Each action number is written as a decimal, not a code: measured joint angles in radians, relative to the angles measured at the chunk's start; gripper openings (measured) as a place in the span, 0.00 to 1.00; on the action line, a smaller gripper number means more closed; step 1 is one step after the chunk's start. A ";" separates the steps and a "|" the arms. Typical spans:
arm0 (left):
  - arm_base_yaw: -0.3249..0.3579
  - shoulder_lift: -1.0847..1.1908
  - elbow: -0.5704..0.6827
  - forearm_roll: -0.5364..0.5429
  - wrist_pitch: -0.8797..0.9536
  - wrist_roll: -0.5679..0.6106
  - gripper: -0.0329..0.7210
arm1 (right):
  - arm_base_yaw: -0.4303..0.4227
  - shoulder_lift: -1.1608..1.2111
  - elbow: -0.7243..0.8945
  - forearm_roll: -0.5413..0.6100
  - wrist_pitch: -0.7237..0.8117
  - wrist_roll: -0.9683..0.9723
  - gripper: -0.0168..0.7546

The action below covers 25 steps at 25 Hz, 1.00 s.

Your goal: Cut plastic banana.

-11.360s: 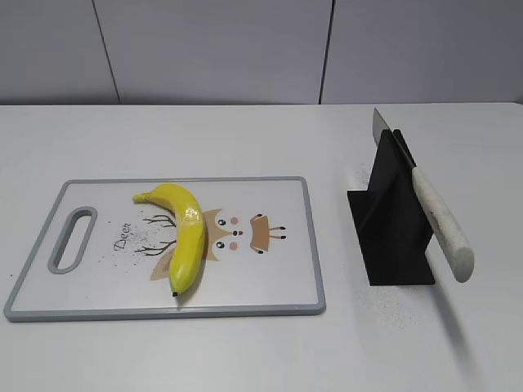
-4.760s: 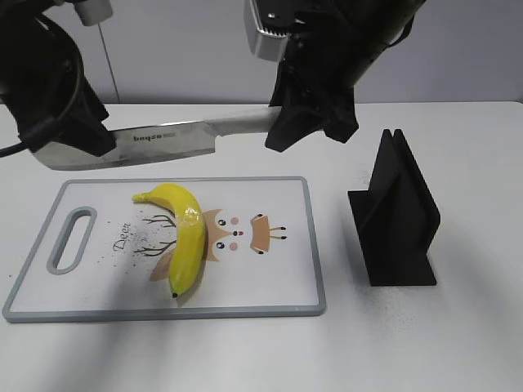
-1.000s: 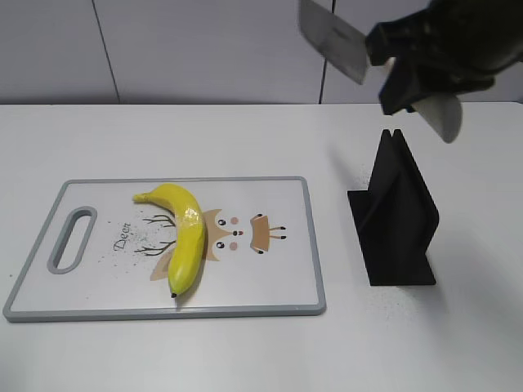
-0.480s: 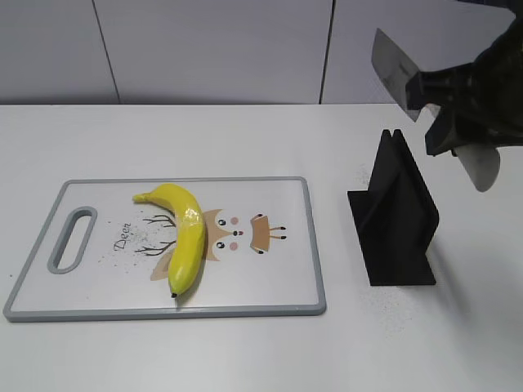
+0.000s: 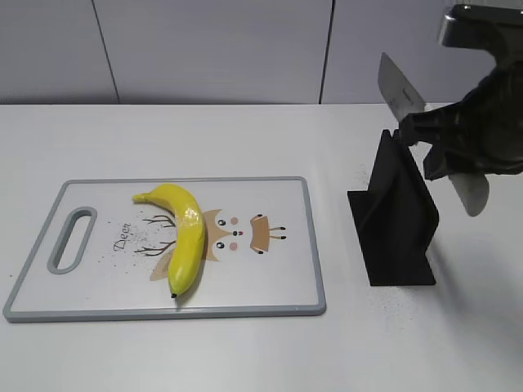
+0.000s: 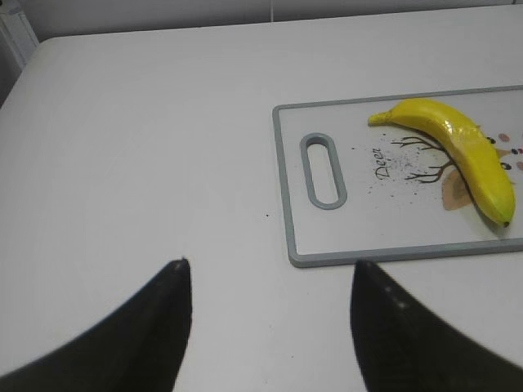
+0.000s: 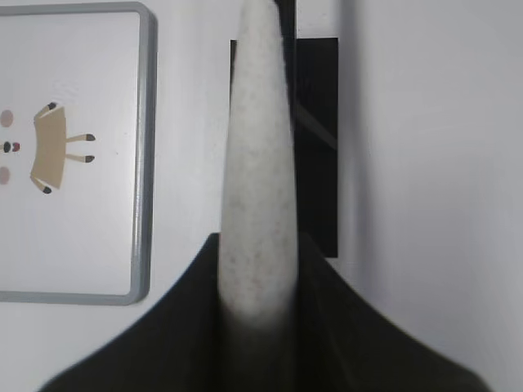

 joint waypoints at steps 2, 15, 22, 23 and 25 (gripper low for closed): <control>-0.005 0.000 0.000 0.000 0.000 0.000 0.83 | 0.000 0.027 0.000 -0.001 -0.009 0.000 0.23; -0.008 0.000 0.000 -0.001 0.000 0.000 0.82 | 0.000 0.167 -0.011 0.015 0.032 -0.002 0.23; -0.008 0.000 0.000 -0.001 0.000 -0.001 0.82 | -0.002 0.178 0.000 0.092 0.115 -0.106 0.80; -0.008 0.000 0.000 -0.001 0.000 0.000 0.82 | -0.001 0.171 0.000 0.098 0.122 -0.118 0.82; -0.008 0.000 0.000 -0.001 0.000 -0.001 0.82 | 0.000 0.134 0.000 0.107 0.140 -0.129 0.84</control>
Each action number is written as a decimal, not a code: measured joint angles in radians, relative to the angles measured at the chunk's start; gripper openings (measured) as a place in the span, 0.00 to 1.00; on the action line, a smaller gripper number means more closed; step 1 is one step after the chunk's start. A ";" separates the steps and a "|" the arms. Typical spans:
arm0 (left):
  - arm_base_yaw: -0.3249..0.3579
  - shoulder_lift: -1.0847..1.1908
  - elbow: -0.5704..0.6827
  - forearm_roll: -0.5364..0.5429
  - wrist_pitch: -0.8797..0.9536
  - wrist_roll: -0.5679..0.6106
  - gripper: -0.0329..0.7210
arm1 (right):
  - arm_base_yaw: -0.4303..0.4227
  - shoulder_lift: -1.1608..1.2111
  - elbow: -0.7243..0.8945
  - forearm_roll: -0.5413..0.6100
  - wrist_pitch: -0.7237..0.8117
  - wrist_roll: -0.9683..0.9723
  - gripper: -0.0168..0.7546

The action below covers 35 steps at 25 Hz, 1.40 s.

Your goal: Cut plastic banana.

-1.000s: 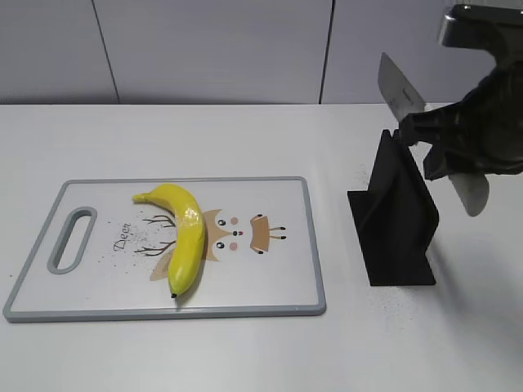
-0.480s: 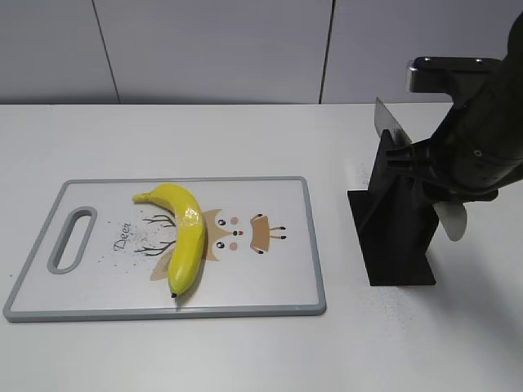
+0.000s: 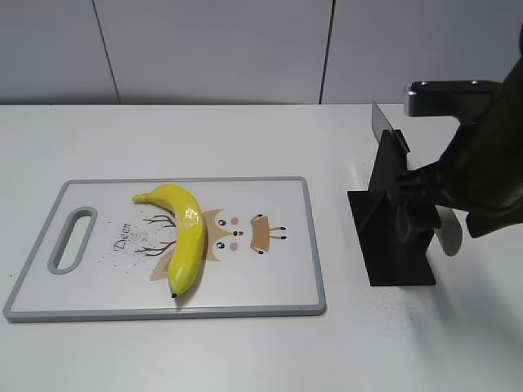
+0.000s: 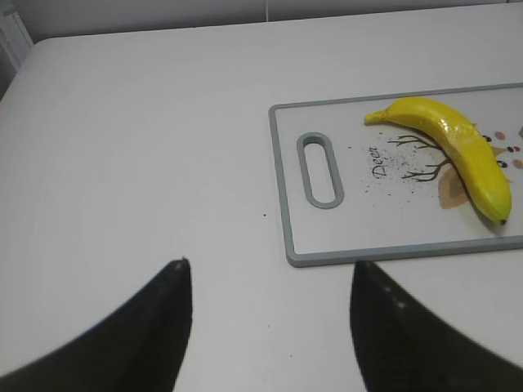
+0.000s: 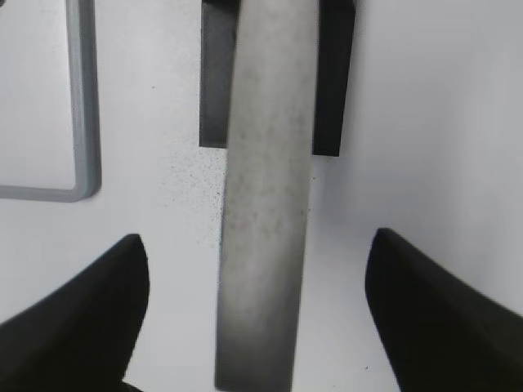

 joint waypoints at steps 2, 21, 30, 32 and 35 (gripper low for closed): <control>0.000 0.000 0.000 0.000 0.000 0.001 0.82 | 0.000 -0.062 0.000 0.000 0.016 -0.015 0.84; 0.000 0.000 0.000 0.000 0.000 0.000 0.82 | 0.000 -1.080 0.402 -0.026 0.144 -0.368 0.80; 0.000 0.000 0.000 0.000 0.001 0.000 0.82 | 0.000 -1.401 0.449 -0.058 0.170 -0.412 0.79; 0.000 0.000 0.000 0.000 0.001 0.001 0.82 | 0.000 -1.464 0.449 -0.059 0.170 -0.413 0.79; -0.001 0.000 0.000 0.000 0.000 0.000 0.82 | -0.009 -1.516 0.449 -0.059 0.171 -0.413 0.79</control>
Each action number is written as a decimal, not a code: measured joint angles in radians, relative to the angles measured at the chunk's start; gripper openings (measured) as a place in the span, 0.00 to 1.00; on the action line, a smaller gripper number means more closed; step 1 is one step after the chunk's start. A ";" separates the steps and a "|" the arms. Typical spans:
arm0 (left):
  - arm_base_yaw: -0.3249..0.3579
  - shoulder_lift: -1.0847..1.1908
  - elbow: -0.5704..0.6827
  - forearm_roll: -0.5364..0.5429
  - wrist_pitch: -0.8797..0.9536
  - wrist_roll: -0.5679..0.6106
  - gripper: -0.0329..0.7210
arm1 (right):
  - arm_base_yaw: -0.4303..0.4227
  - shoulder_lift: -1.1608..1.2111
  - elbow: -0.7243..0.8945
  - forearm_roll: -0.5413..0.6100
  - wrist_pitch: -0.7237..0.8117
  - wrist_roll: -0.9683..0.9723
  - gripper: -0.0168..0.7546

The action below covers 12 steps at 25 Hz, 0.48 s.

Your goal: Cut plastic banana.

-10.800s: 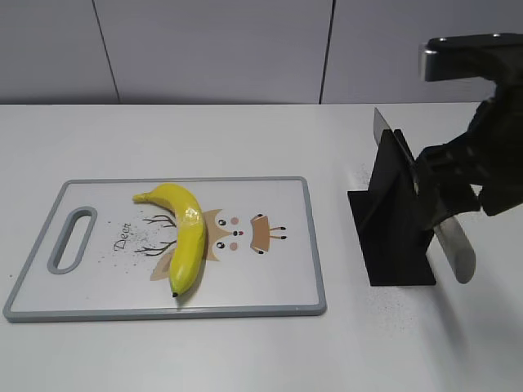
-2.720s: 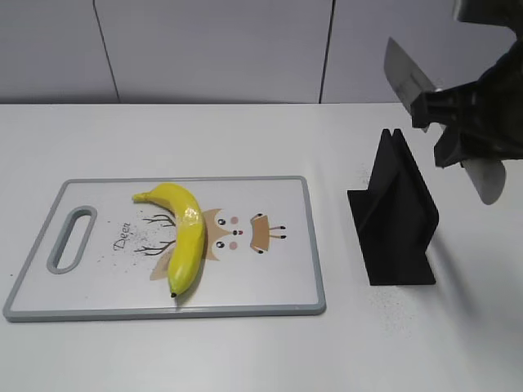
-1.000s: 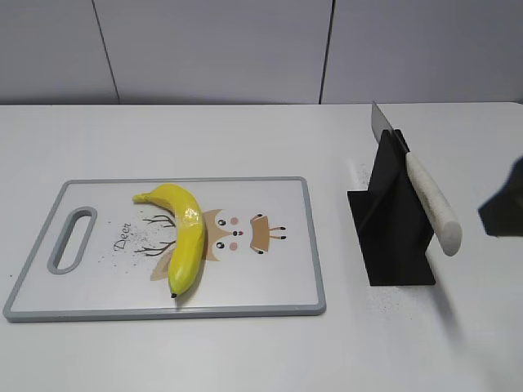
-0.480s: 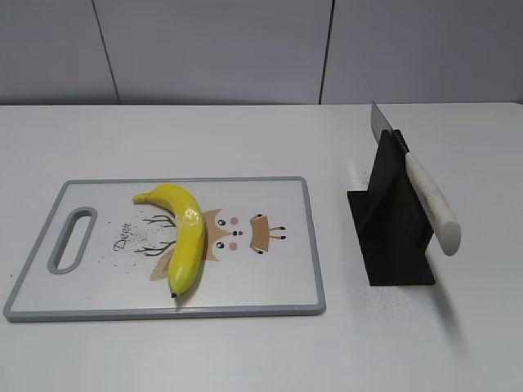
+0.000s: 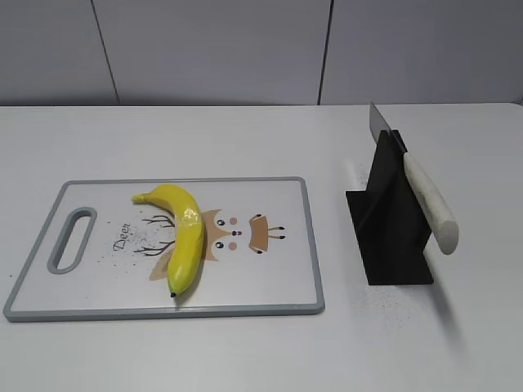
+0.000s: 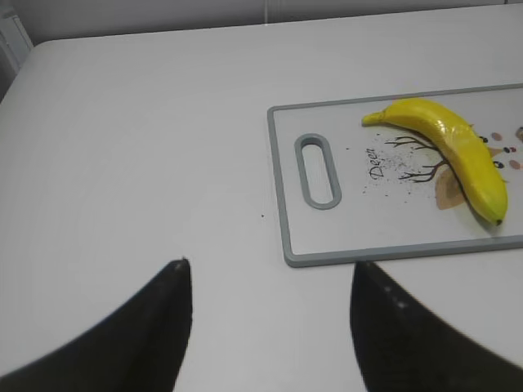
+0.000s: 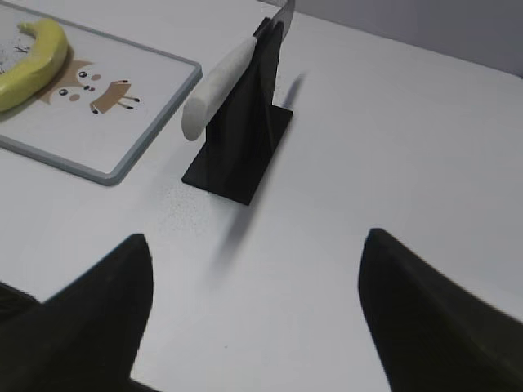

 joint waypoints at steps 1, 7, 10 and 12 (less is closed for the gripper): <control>0.000 0.000 0.000 -0.001 0.001 0.001 0.82 | -0.015 -0.004 0.000 -0.001 0.000 0.000 0.79; 0.000 0.000 0.000 0.000 0.001 0.000 0.82 | -0.230 -0.004 0.000 0.005 0.000 0.000 0.79; 0.000 0.000 0.000 0.000 0.001 0.001 0.82 | -0.329 -0.004 0.000 0.006 0.000 0.000 0.79; 0.000 0.000 0.000 0.000 0.001 0.001 0.82 | -0.358 -0.004 0.000 0.006 0.000 0.000 0.79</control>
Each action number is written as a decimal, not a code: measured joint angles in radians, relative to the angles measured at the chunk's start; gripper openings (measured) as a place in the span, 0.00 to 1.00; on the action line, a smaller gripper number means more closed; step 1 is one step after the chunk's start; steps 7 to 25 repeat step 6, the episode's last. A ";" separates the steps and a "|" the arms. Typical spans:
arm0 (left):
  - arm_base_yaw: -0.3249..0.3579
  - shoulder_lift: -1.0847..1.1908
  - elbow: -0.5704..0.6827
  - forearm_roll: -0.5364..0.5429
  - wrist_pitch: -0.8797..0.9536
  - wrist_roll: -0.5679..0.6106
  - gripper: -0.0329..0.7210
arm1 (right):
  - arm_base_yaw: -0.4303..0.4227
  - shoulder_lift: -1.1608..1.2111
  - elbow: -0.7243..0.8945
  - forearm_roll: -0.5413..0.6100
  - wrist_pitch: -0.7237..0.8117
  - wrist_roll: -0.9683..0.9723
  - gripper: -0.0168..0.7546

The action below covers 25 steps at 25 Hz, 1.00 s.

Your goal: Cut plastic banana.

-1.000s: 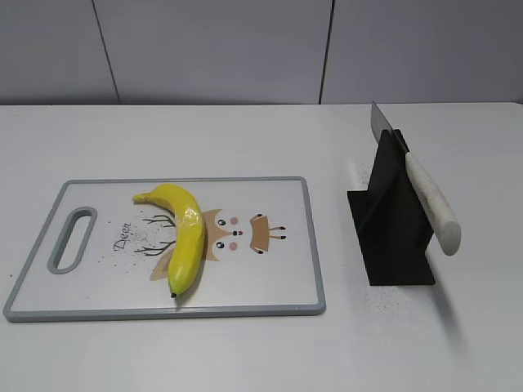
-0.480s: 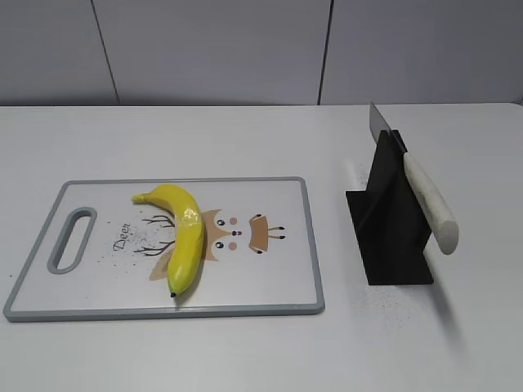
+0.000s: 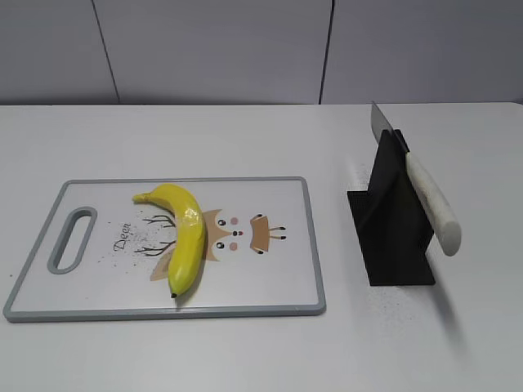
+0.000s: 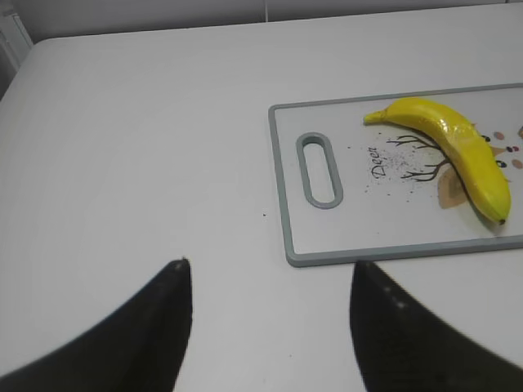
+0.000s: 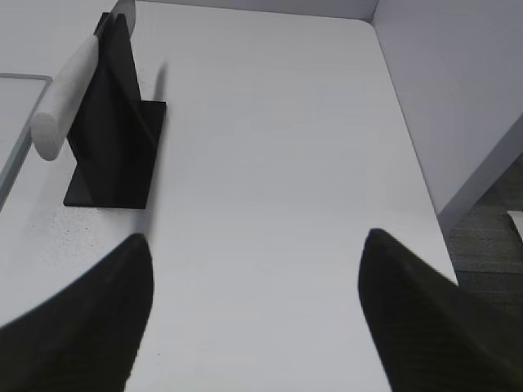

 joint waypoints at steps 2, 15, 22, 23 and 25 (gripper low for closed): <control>0.000 0.000 0.000 0.000 0.000 -0.001 0.82 | -0.004 0.000 0.000 0.001 0.000 0.000 0.79; 0.000 0.000 0.000 0.000 0.000 -0.002 0.82 | -0.005 0.000 0.000 0.001 0.000 0.000 0.79; 0.000 0.000 0.000 0.000 0.000 -0.002 0.82 | -0.005 0.000 0.000 0.001 0.000 0.000 0.79; 0.000 0.000 0.000 0.000 0.000 -0.002 0.82 | -0.005 0.000 0.000 0.001 0.000 0.000 0.79; 0.000 0.000 0.000 0.000 0.000 -0.002 0.82 | -0.005 0.000 0.000 0.001 0.000 0.000 0.79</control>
